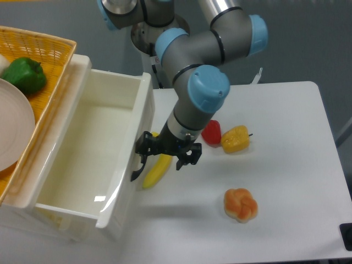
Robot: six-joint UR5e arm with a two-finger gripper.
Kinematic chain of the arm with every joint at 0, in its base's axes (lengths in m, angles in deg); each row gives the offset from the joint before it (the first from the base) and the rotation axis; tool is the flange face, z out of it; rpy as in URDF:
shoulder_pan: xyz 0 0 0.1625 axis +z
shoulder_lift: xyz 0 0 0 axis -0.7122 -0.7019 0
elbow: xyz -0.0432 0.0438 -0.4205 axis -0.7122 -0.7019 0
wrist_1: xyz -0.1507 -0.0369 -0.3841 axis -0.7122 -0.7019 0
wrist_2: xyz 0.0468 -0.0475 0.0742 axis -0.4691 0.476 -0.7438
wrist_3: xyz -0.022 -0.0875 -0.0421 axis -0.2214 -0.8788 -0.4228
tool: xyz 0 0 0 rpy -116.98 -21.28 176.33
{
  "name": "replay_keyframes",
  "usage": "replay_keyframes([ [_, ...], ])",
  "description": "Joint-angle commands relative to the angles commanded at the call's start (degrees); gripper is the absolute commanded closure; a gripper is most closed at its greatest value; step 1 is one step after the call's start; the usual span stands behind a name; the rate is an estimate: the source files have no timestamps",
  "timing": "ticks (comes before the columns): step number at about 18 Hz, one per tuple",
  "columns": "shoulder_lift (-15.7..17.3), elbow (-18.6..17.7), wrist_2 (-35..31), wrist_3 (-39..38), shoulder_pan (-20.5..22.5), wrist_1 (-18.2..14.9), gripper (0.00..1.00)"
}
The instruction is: Slide open the top white drawer
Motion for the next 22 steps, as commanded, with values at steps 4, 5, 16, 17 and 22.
replay_keyframes([
  [4,-0.26,0.09,0.0,0.0,1.32,0.0,0.0],
  [5,-0.35,0.09,0.09,0.0,1.76,0.0,0.0],
  [16,-0.26,-0.44,7.82,-0.79,2.64,-0.44,0.0],
  [17,-0.26,-0.44,8.17,-0.7,2.73,-0.53,0.0],
  [22,0.35,0.09,8.61,-0.01,4.66,0.0,0.0],
])
